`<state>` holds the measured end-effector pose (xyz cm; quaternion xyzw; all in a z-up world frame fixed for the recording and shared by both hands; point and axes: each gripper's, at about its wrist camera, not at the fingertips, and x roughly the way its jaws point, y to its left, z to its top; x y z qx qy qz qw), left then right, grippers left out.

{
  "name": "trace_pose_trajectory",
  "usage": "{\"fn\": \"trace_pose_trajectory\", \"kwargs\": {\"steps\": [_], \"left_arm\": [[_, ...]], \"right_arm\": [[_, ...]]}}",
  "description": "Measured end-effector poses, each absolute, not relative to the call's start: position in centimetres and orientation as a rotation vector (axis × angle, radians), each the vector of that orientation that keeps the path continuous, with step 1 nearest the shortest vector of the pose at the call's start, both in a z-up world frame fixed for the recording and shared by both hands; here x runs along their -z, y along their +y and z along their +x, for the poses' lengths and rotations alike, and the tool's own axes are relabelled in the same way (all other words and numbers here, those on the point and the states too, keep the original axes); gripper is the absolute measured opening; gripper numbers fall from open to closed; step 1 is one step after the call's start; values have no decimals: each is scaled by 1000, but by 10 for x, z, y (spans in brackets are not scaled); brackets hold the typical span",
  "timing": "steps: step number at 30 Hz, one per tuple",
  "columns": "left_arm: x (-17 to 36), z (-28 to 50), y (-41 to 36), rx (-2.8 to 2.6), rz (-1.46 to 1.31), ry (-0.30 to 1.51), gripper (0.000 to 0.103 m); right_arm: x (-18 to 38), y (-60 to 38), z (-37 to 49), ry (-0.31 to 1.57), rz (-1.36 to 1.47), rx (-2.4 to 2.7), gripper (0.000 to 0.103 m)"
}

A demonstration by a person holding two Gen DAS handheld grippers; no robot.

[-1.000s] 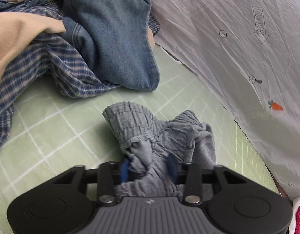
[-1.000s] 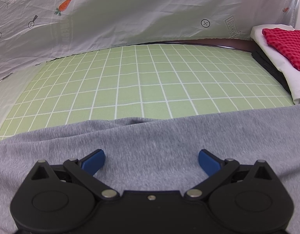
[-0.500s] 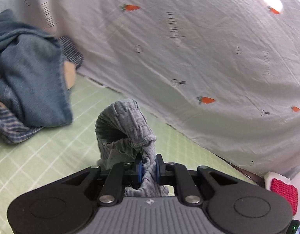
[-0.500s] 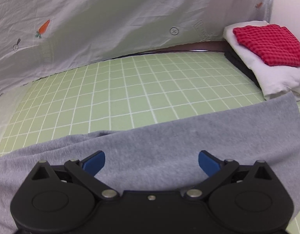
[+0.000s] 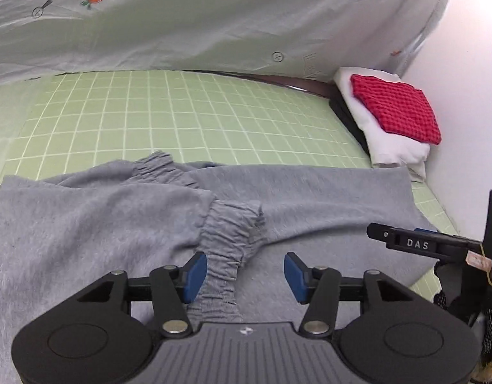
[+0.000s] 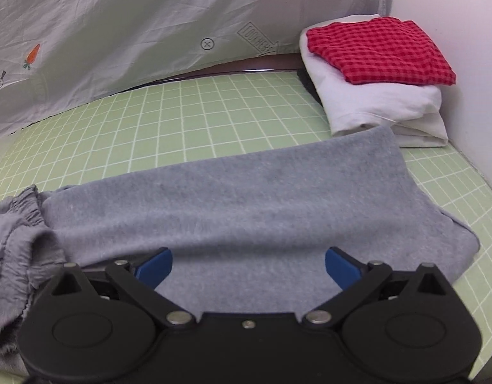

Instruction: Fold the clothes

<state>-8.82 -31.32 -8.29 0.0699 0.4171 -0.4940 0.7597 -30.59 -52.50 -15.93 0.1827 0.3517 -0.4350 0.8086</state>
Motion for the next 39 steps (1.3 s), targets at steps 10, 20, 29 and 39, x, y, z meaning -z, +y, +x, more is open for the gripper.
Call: {"fn": "trace_pose_trajectory", "kwargs": {"steps": [10, 20, 29, 39], "left_arm": [[90, -49, -275, 584, 116, 884, 84], [132, -98, -314, 503, 473, 810, 85], [124, -89, -318, 520, 464, 875, 96], [134, -73, -316, 439, 342, 997, 103]], "right_arm": [[175, -532, -330, 815, 384, 869, 103], [183, -542, -362, 868, 368, 904, 103], [185, -556, -411, 830, 482, 967, 103], [205, -597, -454, 754, 661, 1115, 103]]}}
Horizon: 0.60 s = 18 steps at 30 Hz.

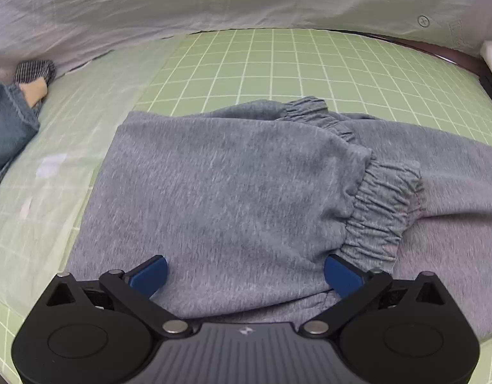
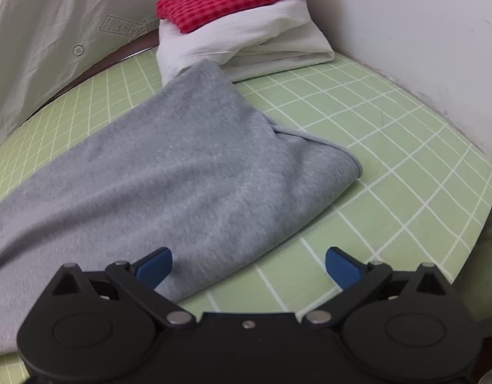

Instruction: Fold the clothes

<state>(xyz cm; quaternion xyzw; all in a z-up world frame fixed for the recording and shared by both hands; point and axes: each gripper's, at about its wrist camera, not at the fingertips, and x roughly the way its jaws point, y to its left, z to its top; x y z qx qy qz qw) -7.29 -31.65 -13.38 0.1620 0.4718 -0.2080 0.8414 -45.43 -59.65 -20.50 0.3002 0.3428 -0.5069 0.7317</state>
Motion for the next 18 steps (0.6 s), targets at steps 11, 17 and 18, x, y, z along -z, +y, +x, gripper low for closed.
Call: {"fn": "trace_pose_trajectory", "kwargs": {"steps": [11, 17, 18], "left_arm": [[139, -68, -315, 358, 251, 1043, 103], [137, -66, -316, 350, 241, 1061, 103], [138, -65, -316, 348, 241, 1064, 103]], "right_arm": [[214, -638, -442, 747, 559, 1122, 103], [218, -657, -432, 704, 514, 1120, 103], [219, -660, -430, 695, 507, 1117, 103]]}}
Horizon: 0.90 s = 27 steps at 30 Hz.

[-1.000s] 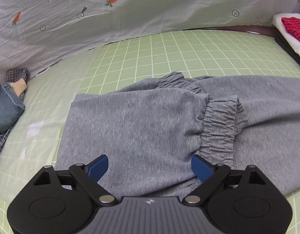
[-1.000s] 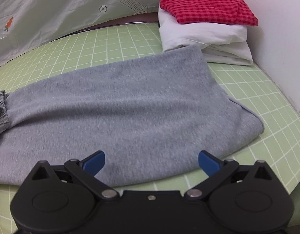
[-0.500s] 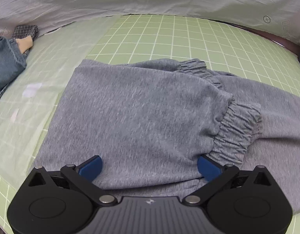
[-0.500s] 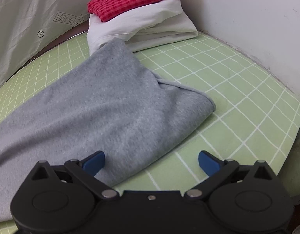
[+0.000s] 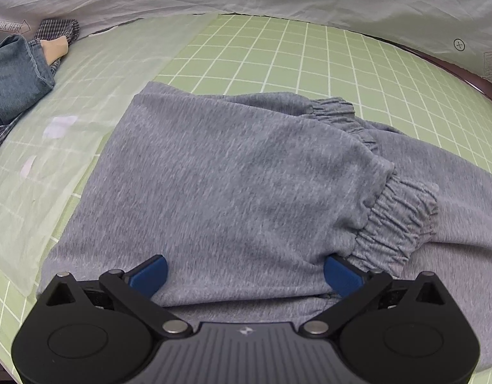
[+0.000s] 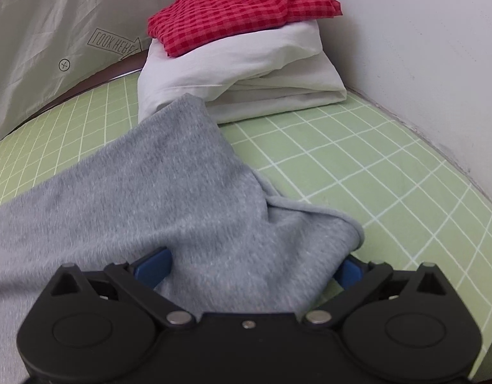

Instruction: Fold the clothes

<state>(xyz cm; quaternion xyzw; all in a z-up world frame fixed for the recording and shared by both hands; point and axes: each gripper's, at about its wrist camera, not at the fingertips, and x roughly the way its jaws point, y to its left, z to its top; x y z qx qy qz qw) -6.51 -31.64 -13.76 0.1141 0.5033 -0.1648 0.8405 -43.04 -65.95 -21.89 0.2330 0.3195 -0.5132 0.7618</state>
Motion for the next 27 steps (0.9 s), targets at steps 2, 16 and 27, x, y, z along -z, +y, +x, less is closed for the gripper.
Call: {"fn": "trace_pose_trajectory", "kwargs": {"steps": [2, 16, 27], "left_arm": [[138, -65, -317, 344, 242, 1068, 103], [137, -60, -318, 342, 237, 1088, 103], [113, -46, -315, 469, 272, 1080, 103]], "right_arm": [[221, -664, -427, 681, 489, 1113, 103], [214, -663, -392, 680, 380, 878, 48], [168, -631, -367, 637, 357, 896, 16]]}}
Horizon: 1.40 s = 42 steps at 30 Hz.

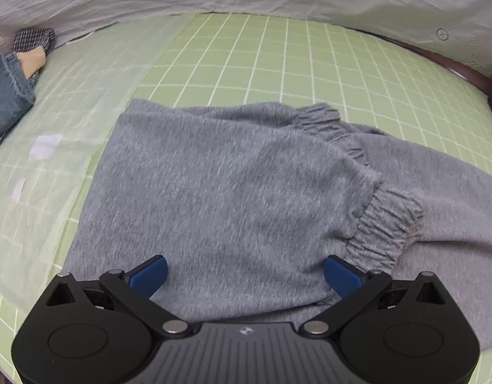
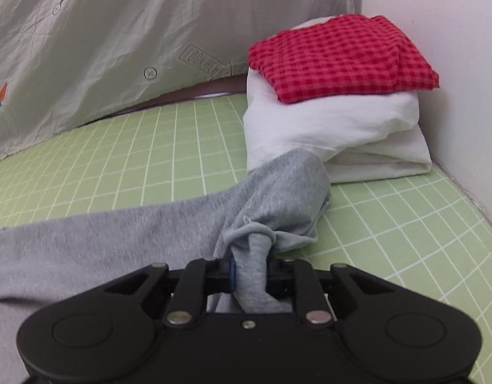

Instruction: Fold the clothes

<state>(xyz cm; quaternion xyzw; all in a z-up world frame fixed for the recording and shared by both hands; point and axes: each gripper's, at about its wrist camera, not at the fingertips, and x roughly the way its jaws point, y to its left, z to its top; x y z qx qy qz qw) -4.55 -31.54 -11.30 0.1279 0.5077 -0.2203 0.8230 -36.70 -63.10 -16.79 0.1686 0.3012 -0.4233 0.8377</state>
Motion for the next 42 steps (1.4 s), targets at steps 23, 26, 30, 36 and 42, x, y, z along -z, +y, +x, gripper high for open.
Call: {"fn": "trace_pose_trajectory", "kwargs": {"steps": [23, 26, 30, 36, 42], "left_arm": [[101, -13, -199, 612, 296, 1064, 103], [105, -13, -194, 614, 288, 1076, 103], [103, -14, -190, 619, 292, 1066, 103], [102, -14, -185, 610, 297, 1064, 103], [104, -16, -180, 587, 303, 1074, 103]], "right_arm": [[139, -420, -211, 660, 221, 639, 83], [130, -437, -229, 600, 289, 769, 84], [142, -463, -249, 632, 352, 913, 84], [168, -480, -265, 711, 358, 1024, 84], [179, -453, -222, 771, 295, 837, 85]]}}
